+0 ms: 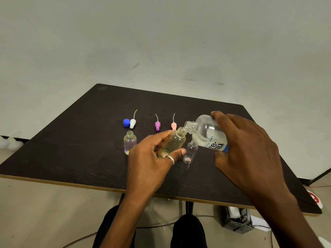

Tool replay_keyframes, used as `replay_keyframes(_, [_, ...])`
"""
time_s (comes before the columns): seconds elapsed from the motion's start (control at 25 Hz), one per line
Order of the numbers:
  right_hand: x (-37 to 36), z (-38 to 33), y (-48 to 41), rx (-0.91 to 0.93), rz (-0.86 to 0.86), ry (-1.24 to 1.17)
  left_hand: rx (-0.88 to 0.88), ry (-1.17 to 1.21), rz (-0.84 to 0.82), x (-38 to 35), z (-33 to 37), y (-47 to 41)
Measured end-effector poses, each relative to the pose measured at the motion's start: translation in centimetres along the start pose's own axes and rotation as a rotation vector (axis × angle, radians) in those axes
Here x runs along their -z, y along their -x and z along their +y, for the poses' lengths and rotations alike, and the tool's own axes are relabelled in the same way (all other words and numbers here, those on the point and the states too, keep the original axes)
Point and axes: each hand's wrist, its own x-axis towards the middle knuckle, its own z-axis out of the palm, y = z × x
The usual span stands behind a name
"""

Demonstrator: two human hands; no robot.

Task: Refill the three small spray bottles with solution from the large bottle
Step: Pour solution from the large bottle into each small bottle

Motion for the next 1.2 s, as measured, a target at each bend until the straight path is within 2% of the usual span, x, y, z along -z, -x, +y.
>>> replay_keyframes(1.2, [-0.22, -0.12, -0.01, 0.000, -0.030, -0.004, 0.030, 0.026, -0.016, -0.01, 0.03, 0.25])
